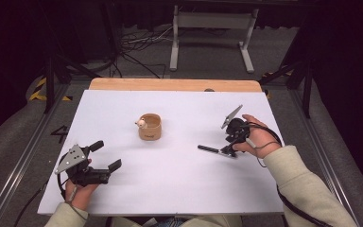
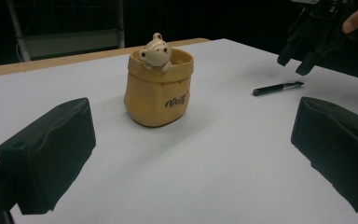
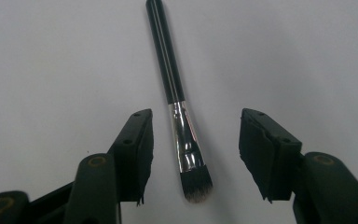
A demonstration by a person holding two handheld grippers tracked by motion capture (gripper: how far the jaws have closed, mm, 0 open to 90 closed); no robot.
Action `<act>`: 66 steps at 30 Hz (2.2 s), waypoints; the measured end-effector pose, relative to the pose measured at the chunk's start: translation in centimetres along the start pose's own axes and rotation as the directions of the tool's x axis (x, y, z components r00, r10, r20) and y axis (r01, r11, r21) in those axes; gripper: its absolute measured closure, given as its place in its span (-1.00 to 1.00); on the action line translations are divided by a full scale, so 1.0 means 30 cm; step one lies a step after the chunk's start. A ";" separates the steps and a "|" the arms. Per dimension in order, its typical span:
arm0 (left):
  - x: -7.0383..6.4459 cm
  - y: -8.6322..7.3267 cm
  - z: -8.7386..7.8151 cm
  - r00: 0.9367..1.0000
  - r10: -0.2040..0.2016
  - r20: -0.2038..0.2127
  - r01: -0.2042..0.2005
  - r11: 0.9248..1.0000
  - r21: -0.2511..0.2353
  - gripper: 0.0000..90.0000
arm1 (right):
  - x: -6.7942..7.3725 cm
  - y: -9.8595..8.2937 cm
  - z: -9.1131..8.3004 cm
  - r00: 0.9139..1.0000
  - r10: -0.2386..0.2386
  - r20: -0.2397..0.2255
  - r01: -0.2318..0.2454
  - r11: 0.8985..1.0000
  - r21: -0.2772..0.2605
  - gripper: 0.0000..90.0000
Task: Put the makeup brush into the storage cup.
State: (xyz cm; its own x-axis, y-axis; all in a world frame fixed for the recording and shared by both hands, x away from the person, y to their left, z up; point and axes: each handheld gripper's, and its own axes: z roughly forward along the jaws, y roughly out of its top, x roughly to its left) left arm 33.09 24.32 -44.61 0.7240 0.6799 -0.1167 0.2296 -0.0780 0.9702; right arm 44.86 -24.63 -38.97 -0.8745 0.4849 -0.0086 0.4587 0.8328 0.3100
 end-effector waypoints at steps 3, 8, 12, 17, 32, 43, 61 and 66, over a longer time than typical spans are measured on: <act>0.001 0.000 0.000 1.000 -0.002 0.000 0.002 1.000 0.000 -0.99 | -0.001 0.003 0.016 1.000 -0.013 -0.015 0.013 1.000 0.028 0.08; 0.001 -0.001 0.000 1.000 -0.002 0.001 0.002 1.000 0.001 -0.99 | -0.001 0.012 0.037 0.999 -0.035 -0.017 0.036 0.998 0.059 0.14; 0.001 -0.001 0.000 1.000 -0.003 0.002 0.003 1.000 0.001 -0.99 | 0.003 0.023 0.056 0.998 -0.062 -0.018 0.063 0.994 0.085 0.20; 0.001 -0.001 0.000 1.000 -0.004 0.002 0.004 1.000 0.001 -0.99 | 0.009 0.034 0.081 0.996 -0.081 -0.026 0.084 0.989 0.119 0.23; 0.001 -0.001 0.001 1.000 0.002 0.002 -0.002 1.000 0.005 -0.99 | 0.019 0.057 0.112 0.989 -0.145 -0.040 0.150 0.971 0.185 0.66; -0.001 0.001 0.003 1.000 -0.001 0.009 0.001 1.000 0.006 -0.98 | 0.031 0.066 0.113 0.987 -0.161 -0.023 0.162 0.964 0.209 0.69; -0.028 0.027 0.029 0.996 0.016 0.088 -0.021 0.998 0.058 -1.00 | 0.055 0.084 0.064 0.983 -0.182 -0.006 0.179 0.963 0.200 0.71; -0.040 0.042 0.043 0.992 0.035 0.118 -0.043 0.997 0.068 -1.00 | 0.078 0.099 0.025 0.977 -0.215 0.000 0.212 0.959 0.189 0.71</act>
State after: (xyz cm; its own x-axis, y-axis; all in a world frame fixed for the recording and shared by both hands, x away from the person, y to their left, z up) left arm 33.35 22.45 -43.52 0.8029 0.5863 -0.1072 0.2423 -0.1568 0.9574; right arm 44.29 -20.83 -38.80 -0.9528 0.2941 -0.0754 0.2846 0.9517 0.1155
